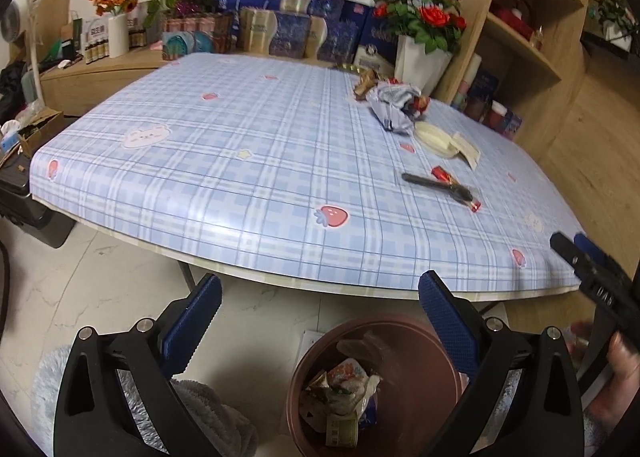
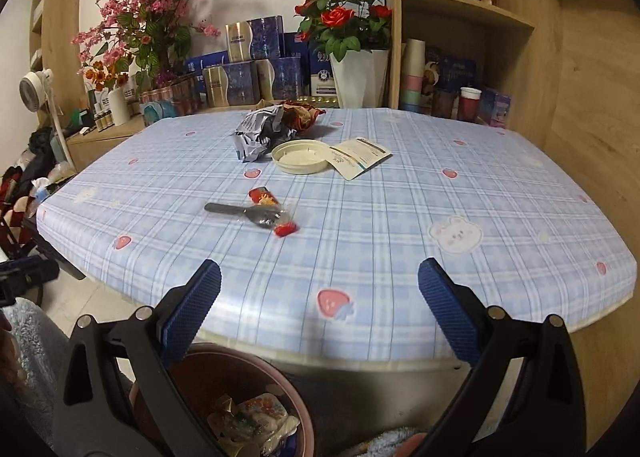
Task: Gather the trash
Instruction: 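Raise both tools from the bin back over the table, then grasp the black-handled spoon with the left gripper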
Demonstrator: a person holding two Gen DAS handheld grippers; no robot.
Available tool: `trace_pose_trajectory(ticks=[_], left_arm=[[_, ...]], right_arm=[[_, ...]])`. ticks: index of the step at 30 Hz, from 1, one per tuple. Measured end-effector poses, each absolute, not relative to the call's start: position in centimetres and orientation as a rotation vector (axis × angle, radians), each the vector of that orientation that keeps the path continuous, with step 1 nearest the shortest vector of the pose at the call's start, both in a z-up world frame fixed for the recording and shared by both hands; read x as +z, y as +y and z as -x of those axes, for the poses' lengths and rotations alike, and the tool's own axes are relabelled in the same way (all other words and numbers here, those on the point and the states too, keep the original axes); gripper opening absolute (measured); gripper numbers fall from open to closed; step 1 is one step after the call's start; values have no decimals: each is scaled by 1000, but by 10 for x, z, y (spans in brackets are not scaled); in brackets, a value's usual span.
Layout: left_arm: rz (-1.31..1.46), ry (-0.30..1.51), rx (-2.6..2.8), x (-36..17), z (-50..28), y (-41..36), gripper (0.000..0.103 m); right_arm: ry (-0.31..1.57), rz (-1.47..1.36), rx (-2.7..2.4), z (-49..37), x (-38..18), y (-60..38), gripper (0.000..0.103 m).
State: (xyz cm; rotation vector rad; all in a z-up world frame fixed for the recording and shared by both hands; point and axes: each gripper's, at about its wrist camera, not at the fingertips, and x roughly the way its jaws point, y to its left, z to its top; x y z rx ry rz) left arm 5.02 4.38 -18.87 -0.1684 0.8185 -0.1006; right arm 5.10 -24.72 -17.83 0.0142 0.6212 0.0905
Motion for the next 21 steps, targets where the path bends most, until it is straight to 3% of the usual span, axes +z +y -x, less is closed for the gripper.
trace_pose_trajectory(ticks=[5,11,21], left_arm=[[181,854,-117,-184,-72,27,96],[179,910,-176,-180,-108,-12,83],[-151,898,-407,-188,-178,-91,75]], right_arm=[[696,-91,135,-75,-186,-266,97],[725,-61,105,-94,-198,-270,97],[755,-110,146,-122,-200,-296,97]])
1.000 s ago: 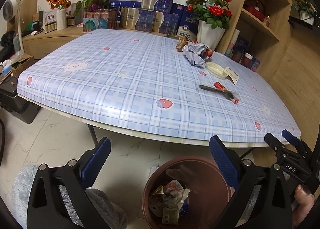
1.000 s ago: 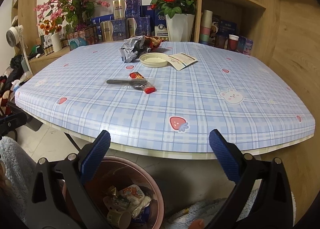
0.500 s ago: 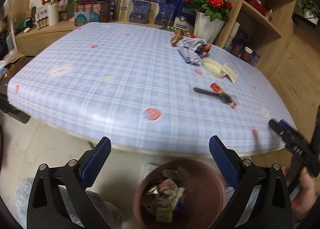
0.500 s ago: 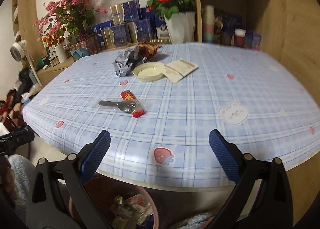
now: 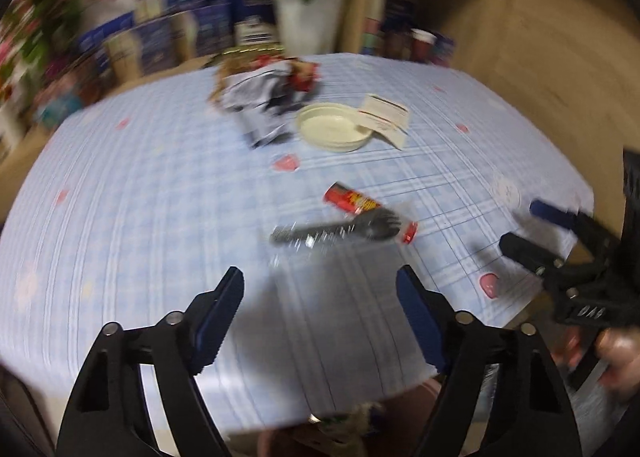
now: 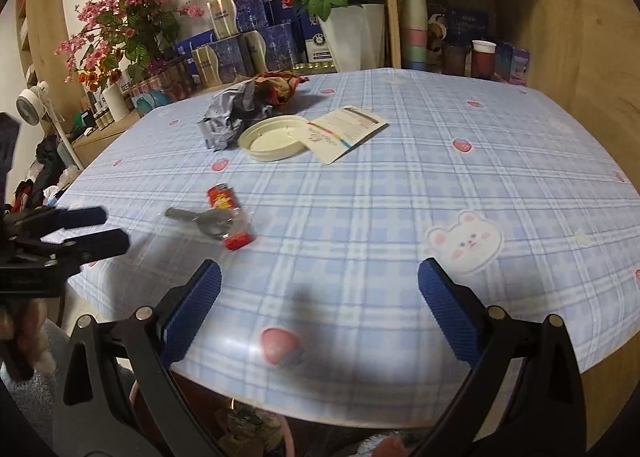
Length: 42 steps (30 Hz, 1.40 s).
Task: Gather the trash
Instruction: 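Grasp the black-handled spoon with the left gripper, then grasp the red lighter with the right gripper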
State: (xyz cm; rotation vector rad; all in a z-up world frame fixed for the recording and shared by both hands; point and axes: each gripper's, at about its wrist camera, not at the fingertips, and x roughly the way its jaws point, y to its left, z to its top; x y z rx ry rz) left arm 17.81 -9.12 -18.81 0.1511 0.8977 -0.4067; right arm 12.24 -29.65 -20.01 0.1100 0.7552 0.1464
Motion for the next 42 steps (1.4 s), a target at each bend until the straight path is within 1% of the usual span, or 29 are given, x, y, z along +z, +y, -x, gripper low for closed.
trace_pose_trajectory(ticks=[4,6,10,12,14,18,19,20,21,23,24,26,28,30,34,37,38,42], left_arm=[[-230,923,-508,-197,-209,-103,73],[-310,941,-538,-205,-221,-112,69],[-421,968,-601,-217,-232,-124,68],[-464,990,-632,-225,-236,-129,65],[-476,986,-659,-228,-237,-130,63],[-414,1018,-696,-230,-242,-125,55],[-404,1020,-692,-230,-242,-123,49],[-399,1019,-688,-229,-241,-123,36],[-395,1016,-682,-228,-240,-120,20],[-380,1025,-668,-228,-238,-114,8],[-364,1030,-659,-227,-236,-109,5],[-332,1032,-633,-227,-232,-99,4],[-229,1041,-585,-227,-228,-80,3],[-112,1050,-555,-224,-227,-62,3],[79,1050,-506,-218,-217,-28,3],[108,1017,-461,-212,-203,-11,3],[119,1010,-448,-211,-199,-6,3],[203,982,-391,-208,-183,16,3]], right_arm=[[766,-124,136,-132,-200,-310,97],[773,-134,132,-137,-200,-316,97],[779,-144,138,-142,-197,-320,97],[788,-138,141,-144,-197,-319,97],[793,-134,143,-146,-197,-318,97],[811,-140,155,-150,-198,-317,97],[814,-143,159,-151,-199,-316,97],[819,-148,167,-153,-199,-315,97],[822,-150,176,-154,-199,-314,97],[831,-143,198,-158,-199,-310,97],[838,-130,216,-160,-199,-306,97],[846,-104,247,-164,-199,-298,97],[859,-73,293,-169,-200,-286,95],[877,-46,314,-175,-202,-276,81],[912,-9,363,-190,-207,-253,77],[931,34,383,-201,-212,-232,68],[942,47,389,-206,-214,-224,63],[981,52,402,-218,-222,-208,53]])
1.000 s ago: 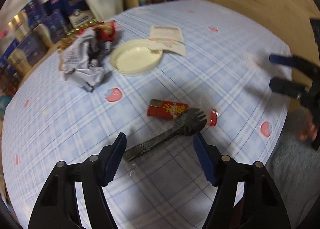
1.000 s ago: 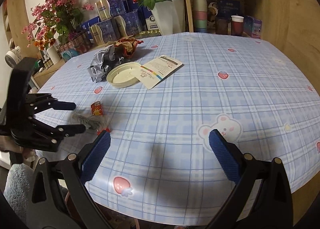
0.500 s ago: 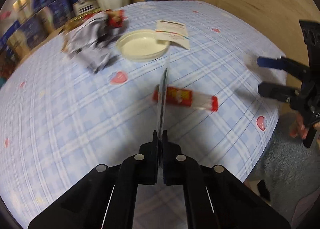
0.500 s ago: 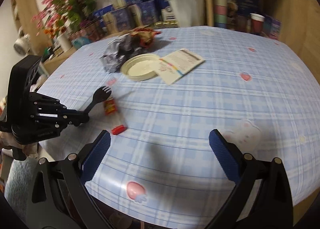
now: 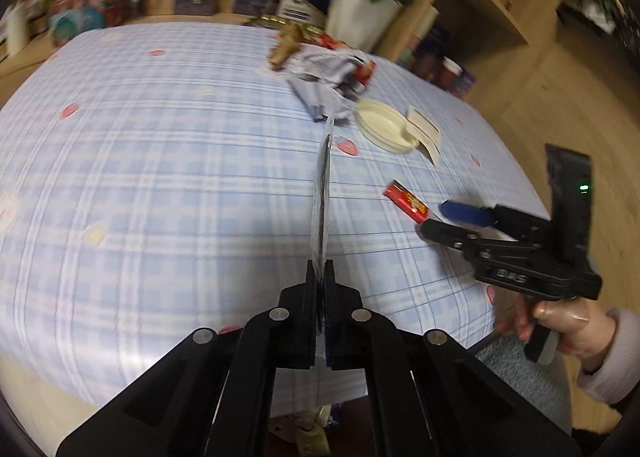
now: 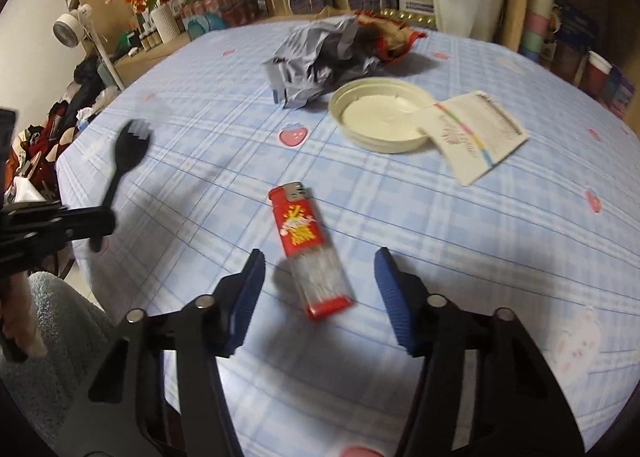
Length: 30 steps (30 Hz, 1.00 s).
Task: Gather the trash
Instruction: 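Grasp the red lighter with the right gripper, then carry the spoon and red lighter down over the brown bin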
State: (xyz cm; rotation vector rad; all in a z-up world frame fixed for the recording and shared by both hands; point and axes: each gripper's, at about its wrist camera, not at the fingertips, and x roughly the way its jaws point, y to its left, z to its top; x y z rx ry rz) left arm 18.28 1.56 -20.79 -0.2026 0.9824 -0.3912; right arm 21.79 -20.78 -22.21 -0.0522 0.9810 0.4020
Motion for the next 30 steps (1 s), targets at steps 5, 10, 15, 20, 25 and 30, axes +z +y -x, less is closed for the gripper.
trace_pose_trajectory(ticks=[5,10,15,20,25,30], left_arm=[[256,961,-366,-204,-168,28,3],[262,939,-376,-199,-154,28,3],[263,918,-380,-193,-138,30,3],[268,907,-388,-191,-123,32,3],[245,908,-403,-189,-106,28,3],[227,908,-431,-188,-85,23,3]], right_arm=[[986,47,386,-225,-221,-197,43],[987,79,376,-222,-221,-190,27],[969,7,368,-212,-217,-201,26],[884,-46,370,-184,-198,-207,26],[837,-87,372,-156,-185,-211,26],[798,-97,380,-121,-175,-210,26]])
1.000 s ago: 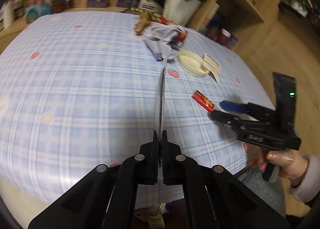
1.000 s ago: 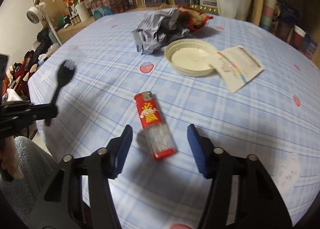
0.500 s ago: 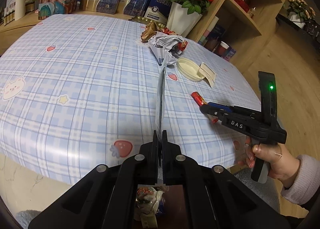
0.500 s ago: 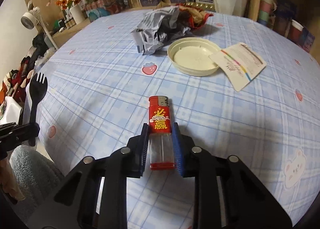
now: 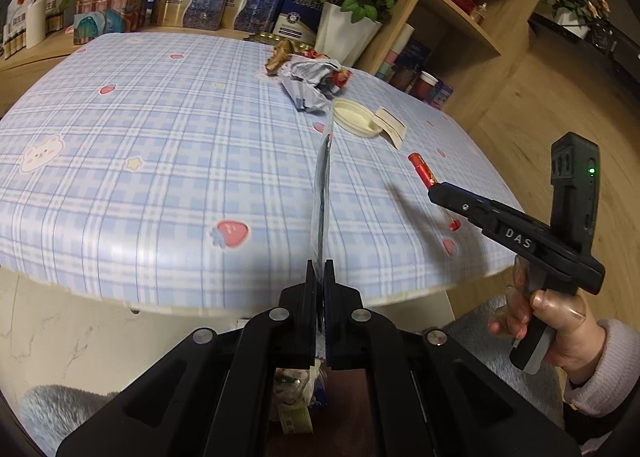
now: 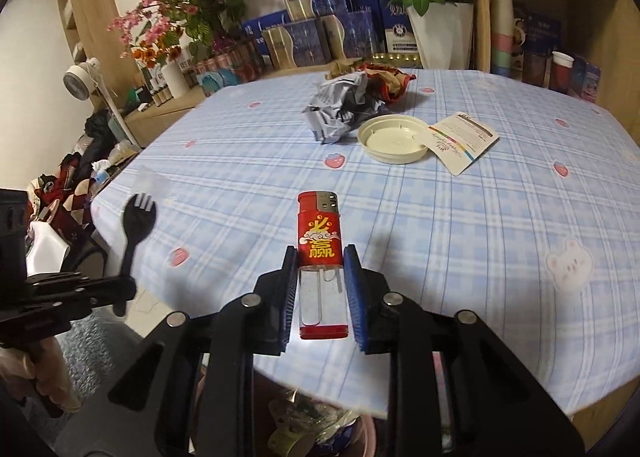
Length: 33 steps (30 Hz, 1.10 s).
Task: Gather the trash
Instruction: 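Carry the spoon and red lighter down over the brown bin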
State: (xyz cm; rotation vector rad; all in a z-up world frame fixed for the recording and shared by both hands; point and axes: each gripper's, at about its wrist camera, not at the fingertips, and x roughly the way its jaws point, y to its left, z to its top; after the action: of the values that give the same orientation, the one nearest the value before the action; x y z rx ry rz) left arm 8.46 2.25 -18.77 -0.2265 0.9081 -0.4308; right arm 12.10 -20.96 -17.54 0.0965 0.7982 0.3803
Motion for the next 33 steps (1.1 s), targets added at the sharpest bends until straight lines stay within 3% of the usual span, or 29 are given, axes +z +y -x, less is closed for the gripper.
trace_pose_trajectory(ticks=[16,29,31,32,33], left_arm=[[24,1016,-560,-224,-27,-20,3],[-91,1124,-634,-255,-26,-55,4],[-92,1123,-642,-256,-25,-56,6],[-89,1122,-642,-255,-25,-55,14],[-85,1119,-634,-255,-25,-54,29]], right_arm=[[749,-77,359,-33,-178,-208,26],[760,-110,327,-27,-184,-225,26],[766,-114,326,-28,-186,-226,26],[768,-116,325,-28,-187,-226,26],[770,-117,324,-29,-188,-226,26]])
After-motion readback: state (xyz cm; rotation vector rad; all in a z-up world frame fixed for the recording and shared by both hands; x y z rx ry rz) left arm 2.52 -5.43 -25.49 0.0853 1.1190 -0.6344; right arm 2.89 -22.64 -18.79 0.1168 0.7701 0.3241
